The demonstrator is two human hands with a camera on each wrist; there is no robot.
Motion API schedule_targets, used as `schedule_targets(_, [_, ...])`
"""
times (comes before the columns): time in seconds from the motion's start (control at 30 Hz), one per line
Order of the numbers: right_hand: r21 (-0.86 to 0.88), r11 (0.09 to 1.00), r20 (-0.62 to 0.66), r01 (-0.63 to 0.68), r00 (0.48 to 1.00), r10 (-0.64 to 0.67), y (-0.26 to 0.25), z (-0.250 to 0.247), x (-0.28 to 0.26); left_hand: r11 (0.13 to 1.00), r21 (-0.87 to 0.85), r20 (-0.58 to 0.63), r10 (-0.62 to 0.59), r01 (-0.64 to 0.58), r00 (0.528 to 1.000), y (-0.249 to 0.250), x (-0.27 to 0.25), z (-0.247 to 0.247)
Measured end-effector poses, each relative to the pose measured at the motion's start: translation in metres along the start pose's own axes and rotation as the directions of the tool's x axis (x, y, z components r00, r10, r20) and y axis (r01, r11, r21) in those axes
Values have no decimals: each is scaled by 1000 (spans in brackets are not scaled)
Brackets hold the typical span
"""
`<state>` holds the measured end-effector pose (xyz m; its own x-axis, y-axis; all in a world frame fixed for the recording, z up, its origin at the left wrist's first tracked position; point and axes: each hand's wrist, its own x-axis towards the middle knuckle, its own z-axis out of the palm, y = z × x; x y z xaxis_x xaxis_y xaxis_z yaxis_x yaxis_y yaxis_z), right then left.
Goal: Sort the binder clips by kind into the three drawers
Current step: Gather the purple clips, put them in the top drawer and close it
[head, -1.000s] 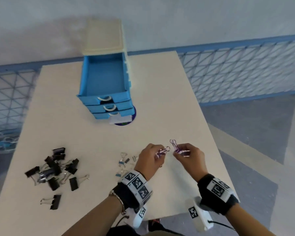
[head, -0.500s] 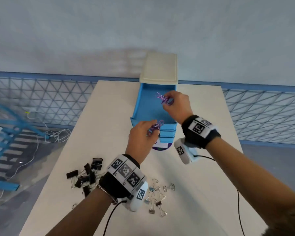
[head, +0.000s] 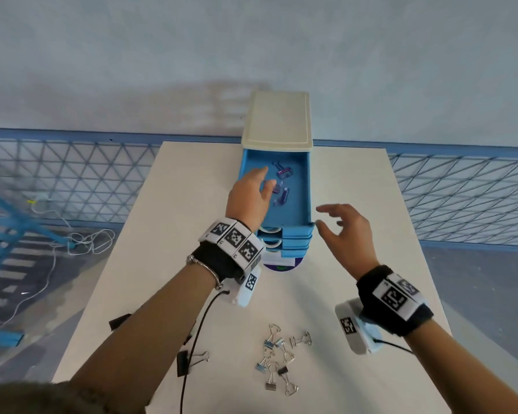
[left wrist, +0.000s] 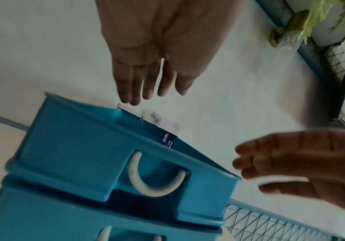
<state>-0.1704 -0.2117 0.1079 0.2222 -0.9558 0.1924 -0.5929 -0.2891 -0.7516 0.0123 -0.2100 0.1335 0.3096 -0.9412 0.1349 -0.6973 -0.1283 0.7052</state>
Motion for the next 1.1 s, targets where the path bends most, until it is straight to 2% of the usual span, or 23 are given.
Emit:
schedule_targets(0.07, [-4, 1000, 9, -3, 1000, 3, 7, 4, -9, 997, -1, -46, 78, -79, 996, -1, -9, -6])
schedule_targets(0.17, [9, 1000, 15, 20, 1000, -20, 13, 12, -15, 965, -26, -115, 256, -261, 960, -13, -50, -20])
schedule_targets(0.23, [18, 999, 24, 32, 999, -32, 13, 19, -15, 955, 14, -83, 296, -296, 952, -34, -89, -23])
schedule_targets(0.33, [53, 998, 34, 33, 999, -35, 13, 28, -15, 941, 110, 59, 314, -319, 948, -75, -159, -14])
schedule_targets(0.43, [62, 998, 26, 28, 999, -30, 14, 34, -12, 921, 208, 254, 275, -330, 927, -119, -229, 6])
schedule_targets(0.53, [66, 997, 3, 34, 999, -35, 14, 33, -7, 913, 272, 432, 166, -304, 886, -150, -278, 20])
schedule_targets(0.67, [60, 997, 17, 49, 999, -50, 13, 32, -2, 881, 363, 509, 86, -303, 857, -176, -313, 33])
schedule_targets(0.87, [36, 996, 38, 82, 996, -83, 12, 32, 5, 830, 447, 639, -35, -333, 769, -194, -333, 54])
schedule_targets(0.93, [42, 995, 17, 87, 996, -87, 10, 33, 9, 827, 457, 629, -40, -328, 776, -194, -335, 59])
schedule_targets(1.07, [42, 996, -12, 73, 997, -73, 6, 34, 28, 820, 494, 546, -34, -289, 837, -195, -344, 66])
schedule_targets(1.1, [21, 997, -6, 74, 997, -74, 6, 34, 32, 817, 501, 544, -39, -287, 838, -196, -345, 67])
